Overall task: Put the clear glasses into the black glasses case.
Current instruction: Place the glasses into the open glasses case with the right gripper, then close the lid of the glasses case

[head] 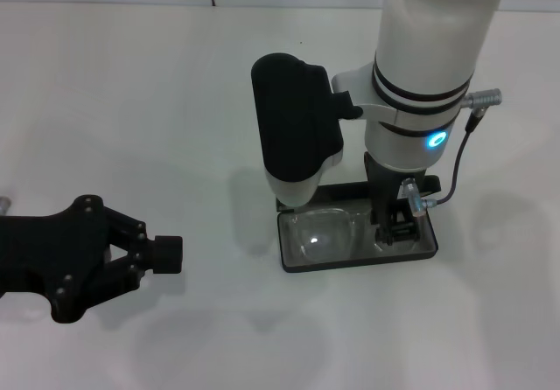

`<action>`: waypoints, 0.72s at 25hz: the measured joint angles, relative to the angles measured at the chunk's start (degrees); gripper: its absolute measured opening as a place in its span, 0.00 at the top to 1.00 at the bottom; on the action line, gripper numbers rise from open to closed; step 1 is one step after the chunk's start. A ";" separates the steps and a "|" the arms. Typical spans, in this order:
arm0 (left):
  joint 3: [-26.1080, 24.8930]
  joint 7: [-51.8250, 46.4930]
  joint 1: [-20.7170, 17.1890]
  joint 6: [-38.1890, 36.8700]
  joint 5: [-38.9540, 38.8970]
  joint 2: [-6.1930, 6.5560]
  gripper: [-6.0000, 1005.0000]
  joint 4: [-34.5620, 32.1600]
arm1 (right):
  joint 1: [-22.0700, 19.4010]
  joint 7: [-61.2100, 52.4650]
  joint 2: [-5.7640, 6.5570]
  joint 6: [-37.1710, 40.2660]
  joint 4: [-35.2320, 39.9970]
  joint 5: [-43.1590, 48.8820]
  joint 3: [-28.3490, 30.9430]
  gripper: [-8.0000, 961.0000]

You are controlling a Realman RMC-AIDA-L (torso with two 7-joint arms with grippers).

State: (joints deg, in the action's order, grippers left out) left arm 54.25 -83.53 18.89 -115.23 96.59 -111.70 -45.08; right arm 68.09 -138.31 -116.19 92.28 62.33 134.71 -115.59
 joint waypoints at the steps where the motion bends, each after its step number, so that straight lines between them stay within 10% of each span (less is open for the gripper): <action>1: -0.01 0.00 -0.01 0.00 0.00 -0.01 0.96 0.00 | 0.00 -0.01 0.00 0.00 0.09 0.03 0.10 0.86; 12: -1.45 -0.43 -0.19 -0.02 -0.15 -0.04 0.96 0.16 | -5.10 -0.30 0.00 1.05 10.45 1.24 2.62 0.84; 18: -4.33 -3.75 0.72 -0.03 -0.31 -0.43 0.96 0.17 | -16.91 -0.24 0.11 3.79 29.81 4.59 10.35 0.84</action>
State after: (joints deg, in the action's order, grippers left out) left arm 49.92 -87.28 19.61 -115.25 96.28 -112.13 -44.91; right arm 51.17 -138.55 -116.07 96.07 92.14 139.30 -105.24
